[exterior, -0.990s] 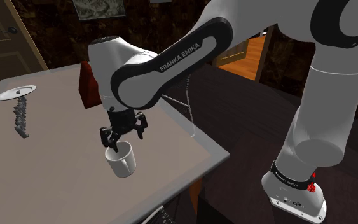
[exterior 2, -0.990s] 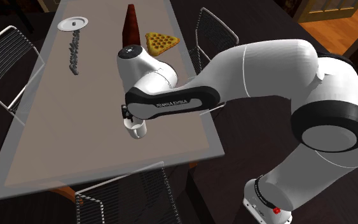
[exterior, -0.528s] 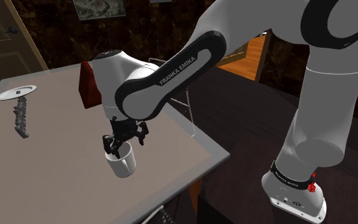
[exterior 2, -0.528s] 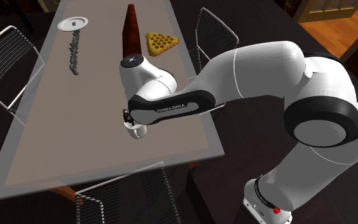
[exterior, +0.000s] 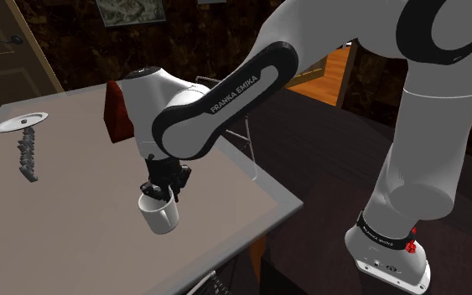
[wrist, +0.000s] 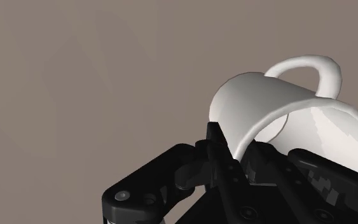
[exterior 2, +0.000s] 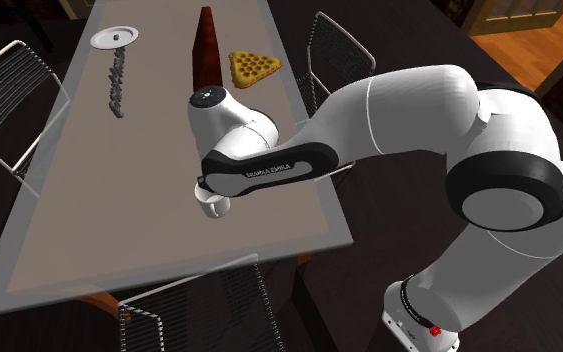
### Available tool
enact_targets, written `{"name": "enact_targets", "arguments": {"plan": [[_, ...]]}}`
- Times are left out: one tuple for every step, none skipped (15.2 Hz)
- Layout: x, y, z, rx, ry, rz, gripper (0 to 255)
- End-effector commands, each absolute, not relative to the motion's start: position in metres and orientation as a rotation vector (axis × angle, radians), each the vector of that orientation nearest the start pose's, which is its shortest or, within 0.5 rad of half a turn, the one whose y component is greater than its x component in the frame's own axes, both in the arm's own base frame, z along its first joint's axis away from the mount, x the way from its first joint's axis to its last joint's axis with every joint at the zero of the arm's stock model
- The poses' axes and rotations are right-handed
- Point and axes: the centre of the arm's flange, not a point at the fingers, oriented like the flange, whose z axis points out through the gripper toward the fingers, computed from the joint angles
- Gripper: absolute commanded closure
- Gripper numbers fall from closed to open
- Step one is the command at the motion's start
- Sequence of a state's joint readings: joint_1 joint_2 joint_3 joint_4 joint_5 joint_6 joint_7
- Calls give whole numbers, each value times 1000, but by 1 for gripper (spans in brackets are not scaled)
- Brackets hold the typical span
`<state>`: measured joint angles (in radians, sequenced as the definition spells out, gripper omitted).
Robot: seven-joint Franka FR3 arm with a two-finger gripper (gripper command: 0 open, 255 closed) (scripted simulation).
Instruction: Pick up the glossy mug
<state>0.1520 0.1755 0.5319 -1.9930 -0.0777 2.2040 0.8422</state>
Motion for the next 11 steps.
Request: {"name": "enact_targets", "arguments": {"plan": [[465,364,391,-3076,190,-42,255],[466,363,391,-3076,190,-41,255],[466,363,396,-3076,190,-41,255],[466,363,402,-3076,190,-41,255],[466,363,407,-3076,190,-41,255],[466,363,412,-3076,190,-41,255],[466,363,417,-3076,190,-41,255],[466,363,423,-3076,190,-41,255],[466,363,428,-3076,190,-41,255],[466,363,433,-3076,190,-41,255],[466,363,439,-3076,190,-41,255]]}}
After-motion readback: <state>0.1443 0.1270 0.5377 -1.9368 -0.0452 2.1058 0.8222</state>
